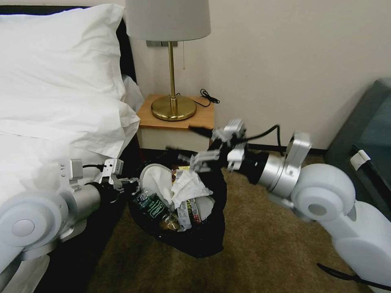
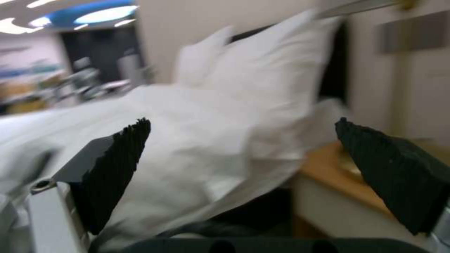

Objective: Pick up the trash bin, then pick up the garbage on the floor and place it into the trash bin.

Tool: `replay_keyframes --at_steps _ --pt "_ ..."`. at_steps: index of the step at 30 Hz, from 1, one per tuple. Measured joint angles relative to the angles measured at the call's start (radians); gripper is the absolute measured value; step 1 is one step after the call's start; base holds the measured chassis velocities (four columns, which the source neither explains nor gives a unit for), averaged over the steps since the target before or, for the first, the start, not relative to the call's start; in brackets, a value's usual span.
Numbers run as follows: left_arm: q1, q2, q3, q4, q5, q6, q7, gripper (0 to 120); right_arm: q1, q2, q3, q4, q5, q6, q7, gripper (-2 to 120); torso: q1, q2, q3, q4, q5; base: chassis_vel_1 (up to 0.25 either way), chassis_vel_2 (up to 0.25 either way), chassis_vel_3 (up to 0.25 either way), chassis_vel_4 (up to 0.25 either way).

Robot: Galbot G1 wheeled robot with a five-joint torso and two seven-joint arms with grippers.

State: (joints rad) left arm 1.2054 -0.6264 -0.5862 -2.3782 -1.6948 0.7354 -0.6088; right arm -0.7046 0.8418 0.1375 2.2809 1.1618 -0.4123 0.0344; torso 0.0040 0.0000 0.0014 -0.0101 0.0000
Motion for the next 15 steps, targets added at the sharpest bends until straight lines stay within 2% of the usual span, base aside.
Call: replay_keyframes --at_steps 1,5,6,12,15 --pt "0.007 -0.006 -0.005 0.004 0.047 0.0 0.025 1 -0.018 0.012 0.023 -0.017 -0.016 0.017 0.053 100 0.0 0.0 0.0 -0.0001 0.0 0.0 0.0 0.0 0.0" --pt "0.017 -0.014 -0.015 0.005 0.093 0.0 0.047 1 -0.056 0.027 0.046 -0.036 -0.063 0.049 0.111 100 0.0 0.0 0.0 0.0001 -0.0001 0.0 0.0 0.0 0.0" --pt "0.026 -0.023 -0.024 0.006 0.142 0.0 0.066 1 -0.105 0.04 0.079 -0.048 -0.108 0.069 0.141 100 0.0 0.0 0.0 0.0001 -0.0001 0.0 0.0 0.0 0.0" --pt "0.034 -0.035 -0.038 0.008 0.219 0.0 0.093 1 -0.205 0.053 0.147 -0.071 -0.201 0.103 0.163 100 0.0 0.0 0.0 0.0 -0.0001 0.0 0.0 0.0 0.0" --pt "0.046 -0.04 -0.044 0.012 0.309 0.0 0.131 1 -0.28 0.061 0.208 -0.079 -0.28 0.112 0.165 100 0.0 0.0 0.0 0.0001 -0.0002 0.0 0.0 0.0 0.0"
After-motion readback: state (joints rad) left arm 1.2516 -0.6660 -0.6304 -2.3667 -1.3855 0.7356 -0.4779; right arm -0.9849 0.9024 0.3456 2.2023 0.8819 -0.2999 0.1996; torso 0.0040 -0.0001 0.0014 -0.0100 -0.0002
